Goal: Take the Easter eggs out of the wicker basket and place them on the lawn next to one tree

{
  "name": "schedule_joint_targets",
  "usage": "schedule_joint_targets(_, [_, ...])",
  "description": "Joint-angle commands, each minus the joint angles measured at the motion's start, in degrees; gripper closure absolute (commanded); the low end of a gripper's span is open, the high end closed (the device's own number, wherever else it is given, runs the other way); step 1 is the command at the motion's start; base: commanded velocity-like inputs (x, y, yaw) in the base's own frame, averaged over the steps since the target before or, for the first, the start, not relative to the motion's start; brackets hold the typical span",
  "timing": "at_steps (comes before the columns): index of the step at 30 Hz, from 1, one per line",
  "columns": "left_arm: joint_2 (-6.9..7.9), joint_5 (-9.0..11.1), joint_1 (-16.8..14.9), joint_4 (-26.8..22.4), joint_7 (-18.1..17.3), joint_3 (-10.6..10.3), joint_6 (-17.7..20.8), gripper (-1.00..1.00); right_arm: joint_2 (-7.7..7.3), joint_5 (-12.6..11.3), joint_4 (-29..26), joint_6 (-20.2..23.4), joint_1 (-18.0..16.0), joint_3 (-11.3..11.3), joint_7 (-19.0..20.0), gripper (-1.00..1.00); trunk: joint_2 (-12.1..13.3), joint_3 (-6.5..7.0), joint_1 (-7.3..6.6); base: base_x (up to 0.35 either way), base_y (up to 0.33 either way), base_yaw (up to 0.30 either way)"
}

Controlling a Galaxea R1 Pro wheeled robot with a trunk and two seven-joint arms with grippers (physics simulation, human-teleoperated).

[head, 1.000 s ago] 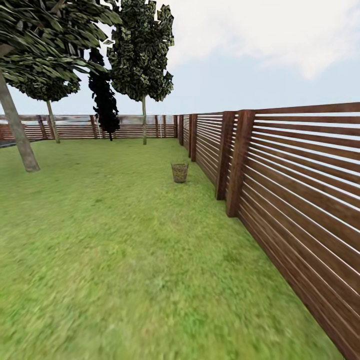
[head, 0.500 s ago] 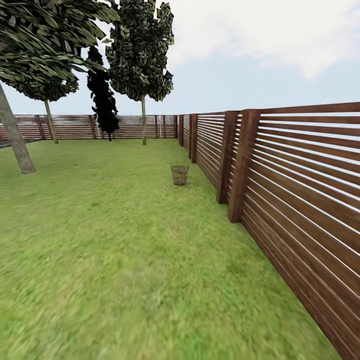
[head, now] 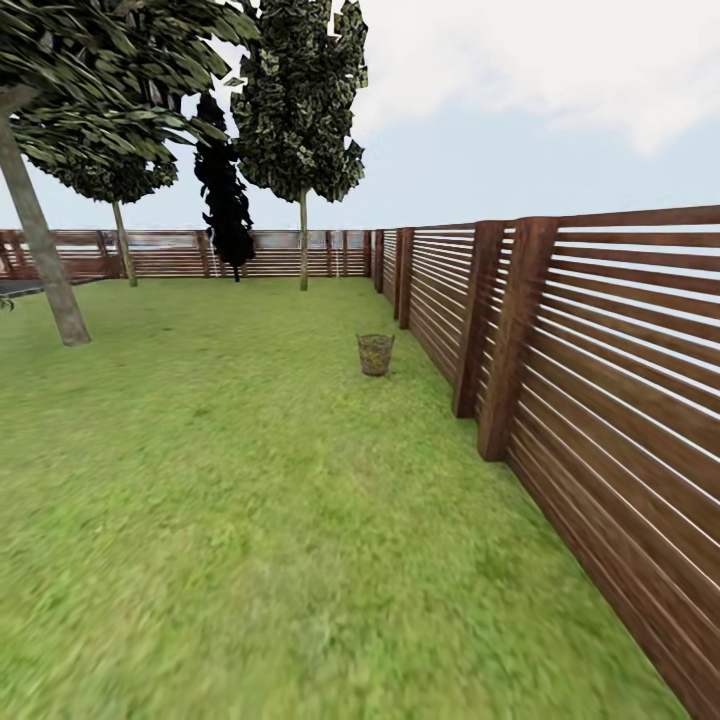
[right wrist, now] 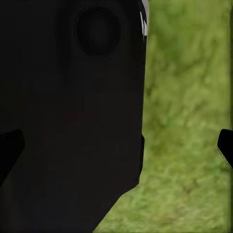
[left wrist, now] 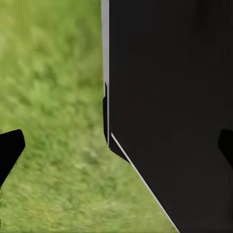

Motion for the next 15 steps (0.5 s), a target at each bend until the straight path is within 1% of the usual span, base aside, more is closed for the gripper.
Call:
schedule_joint_targets(1, [0.00,0.0,0.0,0.0,0.0,0.0,0.0,-1.00,0.00,0.0,0.0,0.0,0.0,0.0,0.0,-1.00,0.0,-0.03,0.04,0.345,0.000,0.012])
schedule_joint_targets(15, [0.00,0.0,0.0,0.0,0.0,0.0,0.0,-1.00,0.00,0.0,0.0,0.0,0.0,0.0,0.0,-1.00,0.0,-0.03,0.04,0.345,0.000,0.001])
